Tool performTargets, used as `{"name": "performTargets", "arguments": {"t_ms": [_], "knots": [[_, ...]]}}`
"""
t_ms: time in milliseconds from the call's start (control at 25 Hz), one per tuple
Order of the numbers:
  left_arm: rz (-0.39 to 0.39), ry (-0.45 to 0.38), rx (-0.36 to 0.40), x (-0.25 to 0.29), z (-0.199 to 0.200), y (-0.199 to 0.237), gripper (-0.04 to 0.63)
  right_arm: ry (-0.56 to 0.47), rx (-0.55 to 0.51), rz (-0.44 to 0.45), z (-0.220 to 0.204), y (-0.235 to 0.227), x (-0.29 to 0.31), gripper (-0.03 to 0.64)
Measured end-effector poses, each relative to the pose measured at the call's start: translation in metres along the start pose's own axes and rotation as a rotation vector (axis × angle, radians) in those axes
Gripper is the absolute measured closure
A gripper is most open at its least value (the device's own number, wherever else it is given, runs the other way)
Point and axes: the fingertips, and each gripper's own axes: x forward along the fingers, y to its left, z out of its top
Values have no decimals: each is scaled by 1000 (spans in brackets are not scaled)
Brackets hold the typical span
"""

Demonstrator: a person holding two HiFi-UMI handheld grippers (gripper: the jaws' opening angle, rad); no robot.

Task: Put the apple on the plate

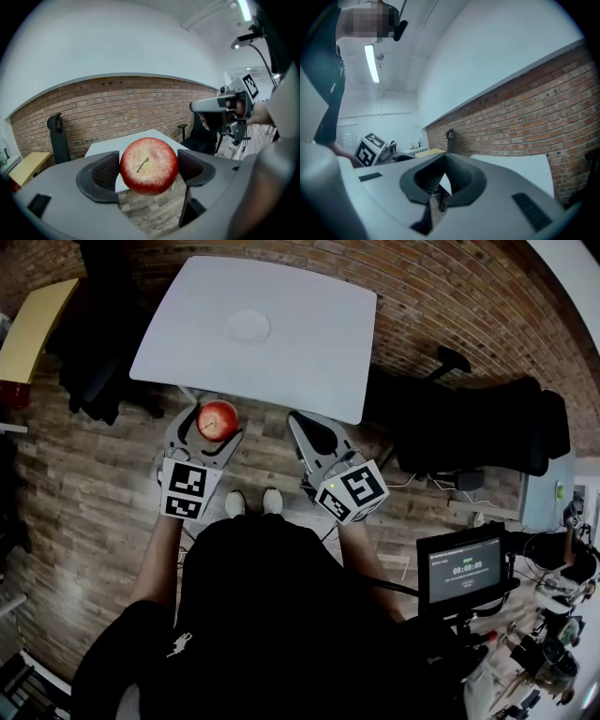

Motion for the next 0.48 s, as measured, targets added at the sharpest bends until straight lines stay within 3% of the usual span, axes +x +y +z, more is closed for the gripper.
{"name": "performTargets", "arguments": {"t_ms": [480], "knots": [[9, 21, 4, 8, 6, -26, 202, 9, 25, 7, -8, -15, -26, 612]]}}
